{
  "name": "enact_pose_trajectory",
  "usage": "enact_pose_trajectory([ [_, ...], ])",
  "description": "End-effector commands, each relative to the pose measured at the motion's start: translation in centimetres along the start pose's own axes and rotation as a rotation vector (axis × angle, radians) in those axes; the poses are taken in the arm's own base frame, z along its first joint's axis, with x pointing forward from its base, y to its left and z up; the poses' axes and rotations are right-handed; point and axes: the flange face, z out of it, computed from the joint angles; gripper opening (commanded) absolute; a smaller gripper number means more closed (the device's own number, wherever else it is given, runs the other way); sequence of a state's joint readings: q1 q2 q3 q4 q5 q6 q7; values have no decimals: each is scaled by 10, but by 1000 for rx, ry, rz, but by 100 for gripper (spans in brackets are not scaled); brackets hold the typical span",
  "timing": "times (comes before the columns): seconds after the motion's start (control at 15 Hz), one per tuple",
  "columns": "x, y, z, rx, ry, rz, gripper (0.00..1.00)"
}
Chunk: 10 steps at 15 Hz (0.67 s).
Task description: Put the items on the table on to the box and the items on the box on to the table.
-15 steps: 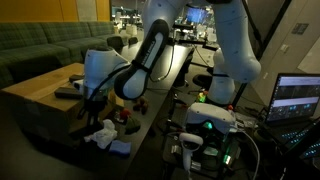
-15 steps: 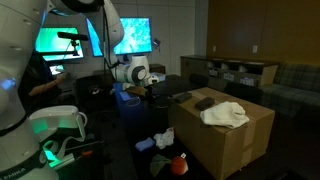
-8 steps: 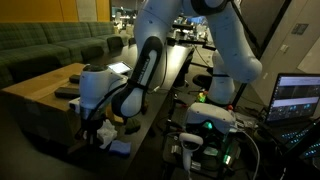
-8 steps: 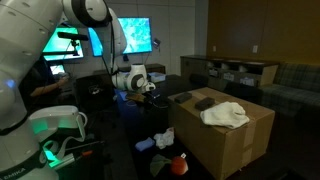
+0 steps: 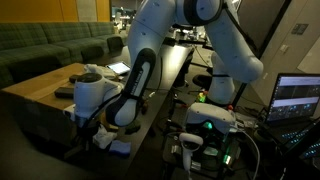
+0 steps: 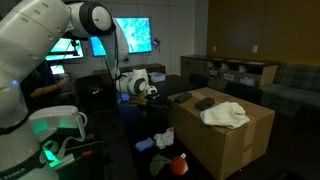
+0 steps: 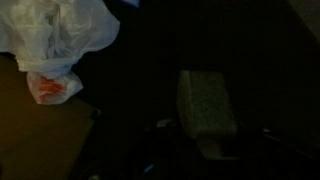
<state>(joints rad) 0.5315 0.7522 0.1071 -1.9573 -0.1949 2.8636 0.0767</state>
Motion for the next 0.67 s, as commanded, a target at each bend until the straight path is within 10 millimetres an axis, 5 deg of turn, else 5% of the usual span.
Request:
enact_pose_trajectory([
  [0.0,11,4,8,-47,19,-14,10],
  [0.07,12,6,9,-54,19,-14,53],
  [0.53,15,14,7,-74,29,5,100],
  [0.6,15,16,4,-77,33,19,100],
])
